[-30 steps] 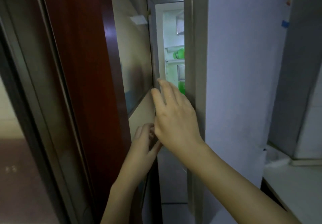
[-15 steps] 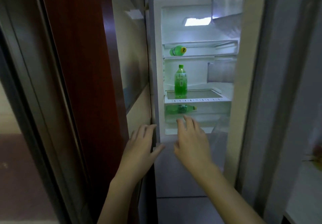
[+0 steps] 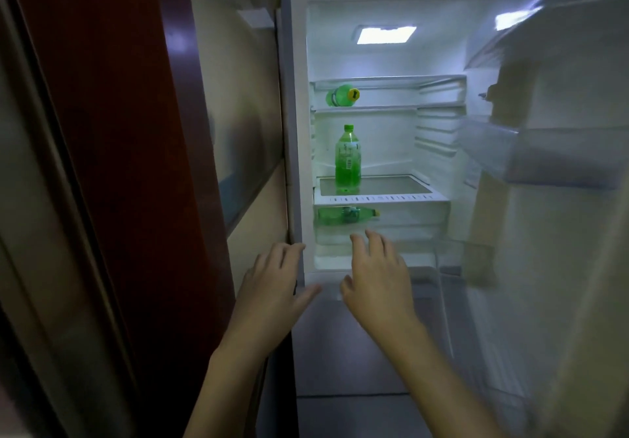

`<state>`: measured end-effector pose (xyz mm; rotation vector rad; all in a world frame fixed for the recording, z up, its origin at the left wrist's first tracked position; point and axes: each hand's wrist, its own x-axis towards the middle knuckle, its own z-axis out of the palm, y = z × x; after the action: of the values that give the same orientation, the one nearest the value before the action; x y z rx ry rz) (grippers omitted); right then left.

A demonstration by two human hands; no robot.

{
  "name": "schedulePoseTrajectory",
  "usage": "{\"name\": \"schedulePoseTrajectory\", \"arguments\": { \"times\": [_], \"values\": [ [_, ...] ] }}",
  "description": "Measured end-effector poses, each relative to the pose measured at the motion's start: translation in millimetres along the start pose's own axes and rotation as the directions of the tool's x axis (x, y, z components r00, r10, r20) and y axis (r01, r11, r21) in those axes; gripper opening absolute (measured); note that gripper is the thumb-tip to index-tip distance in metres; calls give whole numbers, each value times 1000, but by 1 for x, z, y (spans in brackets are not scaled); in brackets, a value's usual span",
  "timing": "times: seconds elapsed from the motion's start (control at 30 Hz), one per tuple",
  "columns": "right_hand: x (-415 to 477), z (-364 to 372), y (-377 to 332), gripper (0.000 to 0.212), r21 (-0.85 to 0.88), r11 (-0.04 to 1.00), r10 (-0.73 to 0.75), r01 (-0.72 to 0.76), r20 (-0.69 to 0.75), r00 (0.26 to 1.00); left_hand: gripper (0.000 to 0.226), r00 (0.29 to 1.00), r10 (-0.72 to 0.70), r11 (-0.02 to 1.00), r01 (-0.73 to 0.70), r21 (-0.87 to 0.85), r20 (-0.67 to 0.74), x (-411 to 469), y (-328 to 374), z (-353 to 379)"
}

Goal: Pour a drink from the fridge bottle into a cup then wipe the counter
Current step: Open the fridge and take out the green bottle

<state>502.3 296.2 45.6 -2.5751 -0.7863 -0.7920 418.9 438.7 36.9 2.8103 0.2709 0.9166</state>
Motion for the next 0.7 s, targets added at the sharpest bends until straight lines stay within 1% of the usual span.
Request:
{"name": "schedulePoseTrajectory", "arguments": {
  "times": [0.17, 0.43, 0.57, 0.7],
  "values": [
    [21, 27, 12, 64, 73, 995, 67, -65, -23, 998, 66, 1000, -4, 999, 4, 49, -5, 25, -8, 19],
    [53, 60, 41, 72, 72, 987, 144, -143, -6, 990, 70, 999, 9, 999, -7, 48, -49, 72, -7, 40],
    [73, 65, 52, 71, 80, 985, 155, -153, -21, 988, 80, 999, 14, 997, -10, 83, -44, 88, -6, 52],
    [84, 74, 59, 72, 102, 982, 161, -159, -5, 987, 73, 998, 9, 995, -3, 104, -58, 99, -10, 57]
  ]
}}
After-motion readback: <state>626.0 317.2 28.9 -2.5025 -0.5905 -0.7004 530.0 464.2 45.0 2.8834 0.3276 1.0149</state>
